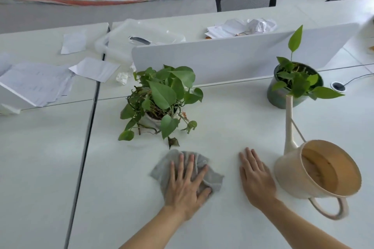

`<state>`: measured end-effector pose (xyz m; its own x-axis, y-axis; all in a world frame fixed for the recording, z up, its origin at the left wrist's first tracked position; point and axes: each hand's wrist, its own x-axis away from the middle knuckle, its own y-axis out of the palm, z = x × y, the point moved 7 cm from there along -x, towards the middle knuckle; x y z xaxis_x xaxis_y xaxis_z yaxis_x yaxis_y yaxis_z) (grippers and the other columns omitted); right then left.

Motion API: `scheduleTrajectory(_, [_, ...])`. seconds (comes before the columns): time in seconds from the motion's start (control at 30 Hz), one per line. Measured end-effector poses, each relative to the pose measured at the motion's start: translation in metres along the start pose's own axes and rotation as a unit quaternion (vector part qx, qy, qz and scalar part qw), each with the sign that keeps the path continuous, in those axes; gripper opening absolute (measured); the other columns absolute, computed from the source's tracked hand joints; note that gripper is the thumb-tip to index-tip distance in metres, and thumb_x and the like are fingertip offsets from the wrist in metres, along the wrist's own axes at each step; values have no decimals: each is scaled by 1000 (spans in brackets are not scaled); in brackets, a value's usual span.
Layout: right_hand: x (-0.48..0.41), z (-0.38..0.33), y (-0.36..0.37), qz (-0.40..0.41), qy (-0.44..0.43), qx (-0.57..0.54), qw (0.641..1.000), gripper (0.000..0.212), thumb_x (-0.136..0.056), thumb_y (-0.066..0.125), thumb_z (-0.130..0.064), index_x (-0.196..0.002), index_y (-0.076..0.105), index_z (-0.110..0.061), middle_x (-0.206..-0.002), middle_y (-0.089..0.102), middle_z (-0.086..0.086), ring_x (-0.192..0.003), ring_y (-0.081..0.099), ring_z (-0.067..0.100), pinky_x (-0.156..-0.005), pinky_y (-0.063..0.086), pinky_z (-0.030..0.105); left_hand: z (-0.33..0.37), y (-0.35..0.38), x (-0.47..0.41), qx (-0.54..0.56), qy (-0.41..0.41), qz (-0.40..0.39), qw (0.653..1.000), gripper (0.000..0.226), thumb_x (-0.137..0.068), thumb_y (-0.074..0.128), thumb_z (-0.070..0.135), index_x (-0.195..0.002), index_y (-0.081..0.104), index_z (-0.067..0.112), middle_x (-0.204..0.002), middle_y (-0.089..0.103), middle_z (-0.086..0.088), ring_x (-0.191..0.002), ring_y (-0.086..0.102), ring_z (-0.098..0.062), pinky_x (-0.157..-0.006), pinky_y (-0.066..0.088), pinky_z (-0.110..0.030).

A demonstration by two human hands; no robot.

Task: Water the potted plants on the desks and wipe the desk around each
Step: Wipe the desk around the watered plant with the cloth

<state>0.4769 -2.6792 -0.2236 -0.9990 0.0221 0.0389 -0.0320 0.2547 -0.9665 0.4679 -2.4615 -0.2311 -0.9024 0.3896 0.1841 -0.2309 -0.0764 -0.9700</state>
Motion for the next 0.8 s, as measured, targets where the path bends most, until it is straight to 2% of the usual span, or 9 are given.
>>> scheduleTrajectory(0.1, [-2,0,4,24,-9,-15,1000,61,-106,13,-36,-139,56,-8,-149,50,13,-141,37,24,-104,32,37,6,-9,-65,1,-15,5,1000,67,-92,17,70,-151,25,37,-162,11,-11,-147,6,-39,-111,9,-59])
scheduleTrajectory(0.2, [-2,3,5,40,-11,-37,998,60,-106,14,-37,-139,57,-10,-150,49,11,-141,36,22,-105,32,38,2,-25,-149,44,-66,0,997,69,-92,17,68,-153,2,39,-160,-20,-9,-144,-22,-36,-115,-7,-59])
scheduleTrajectory(0.23, [-1,4,4,49,-10,-42,998,59,-106,16,-36,-139,56,-10,-151,48,11,-142,37,22,-105,32,38,-2,-33,-174,61,-92,-2,994,70,-92,18,67,-153,-1,38,-158,-25,-9,-144,-24,-38,-114,-8,-58])
scheduleTrajectory(0.33, [-2,6,6,58,-16,-57,997,53,-106,20,-35,-140,54,-12,-151,47,9,-142,38,22,-104,34,38,-13,-53,-245,64,-147,8,987,70,-94,19,66,-154,1,35,-159,-21,-11,-146,-12,-39,-115,0,-53])
scheduleTrajectory(0.47, [-4,8,7,81,-19,-57,995,51,-105,25,-33,-136,60,-11,-149,51,10,-141,40,22,-101,37,38,-22,-64,-305,25,-193,29,980,72,-93,16,66,-154,6,30,-161,1,-18,-145,-7,-46,-114,-6,-63])
scheduleTrajectory(0.53, [-8,11,4,91,-22,-50,994,52,-105,25,-32,-135,61,-10,-148,51,11,-140,40,22,-100,38,39,-19,-61,-314,20,-200,36,979,72,-93,15,66,-154,9,29,-161,4,-19,-145,-4,-46,-114,-6,-64])
scheduleTrajectory(0.6, [-7,13,7,86,-22,-44,995,53,-105,24,-32,-136,61,-9,-149,50,12,-141,39,23,-101,38,40,-12,-55,-299,17,-173,39,984,71,-94,17,63,-155,9,29,-161,-3,-18,-146,-10,-44,-114,-9,-61])
scheduleTrajectory(0.7, [-4,12,9,79,-17,-42,996,56,-105,22,-33,-137,60,-8,-151,48,12,-142,39,24,-103,37,40,0,-39,-249,16,-115,34,993,68,-94,17,62,-154,2,33,-160,-16,-13,-146,-18,-38,-115,-9,-55])
scheduleTrajectory(0.8, [-4,9,8,60,-8,-33,998,59,-106,17,-34,-137,60,-8,-150,49,11,-141,42,25,-105,35,40,6,-26,-174,20,-78,37,996,68,-94,21,62,-154,6,34,-161,-13,-11,-147,-15,-35,-116,-8,-55])
